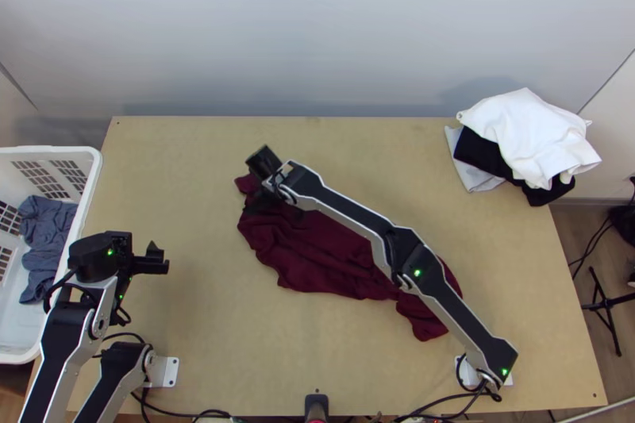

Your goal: Fold the t-shirt

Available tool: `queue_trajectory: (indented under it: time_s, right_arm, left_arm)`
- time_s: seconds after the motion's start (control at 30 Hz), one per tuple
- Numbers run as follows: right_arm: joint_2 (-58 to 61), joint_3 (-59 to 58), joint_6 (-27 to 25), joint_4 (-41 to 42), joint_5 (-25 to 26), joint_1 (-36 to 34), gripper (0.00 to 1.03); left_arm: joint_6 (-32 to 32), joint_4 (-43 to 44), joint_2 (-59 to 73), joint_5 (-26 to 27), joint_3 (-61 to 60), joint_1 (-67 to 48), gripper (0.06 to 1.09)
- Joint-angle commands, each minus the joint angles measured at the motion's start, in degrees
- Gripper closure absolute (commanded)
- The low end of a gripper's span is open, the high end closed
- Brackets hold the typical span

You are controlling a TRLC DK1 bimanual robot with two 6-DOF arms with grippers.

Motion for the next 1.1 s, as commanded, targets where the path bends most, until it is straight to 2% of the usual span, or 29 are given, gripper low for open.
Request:
queue_trajectory:
  time_s: [0.0,0.27,0.57,0.73,0.9,1.07]
  right_arm:
    - [-7.5,-0.1,-1.1,0.7,0.5,0.5,1.00]
    - [-19.1,-0.3,-2.9,1.1,6.5,-0.4,1.00]
    - [-30.5,-1.8,-4.6,7.5,13.4,-4.5,1.00]
    - [-34.2,-1.9,-6.1,11.2,14.1,-5.2,1.00]
    - [-35.8,-2.0,-7.7,13.4,15.2,-5.2,1.00]
    - [-36.3,-2.0,-7.8,13.7,15.7,-5.2,1.00]
  left_arm:
    - [0.8,1.9,1.0,0.5,0.4,-2.5,0.11]
    - [0.2,7.0,4.9,0.5,0.1,-15.1,0.11]
    - [0.0,14.0,15.9,-0.3,0.6,-33.5,0.11]
    - [1.2,19.0,22.2,-2.1,3.5,-41.3,0.11]
    - [-2.8,21.1,31.7,-2.8,10.9,-49.6,0.11]
    - [-3.2,30.6,41.9,-3.3,15.3,-59.2,0.11]
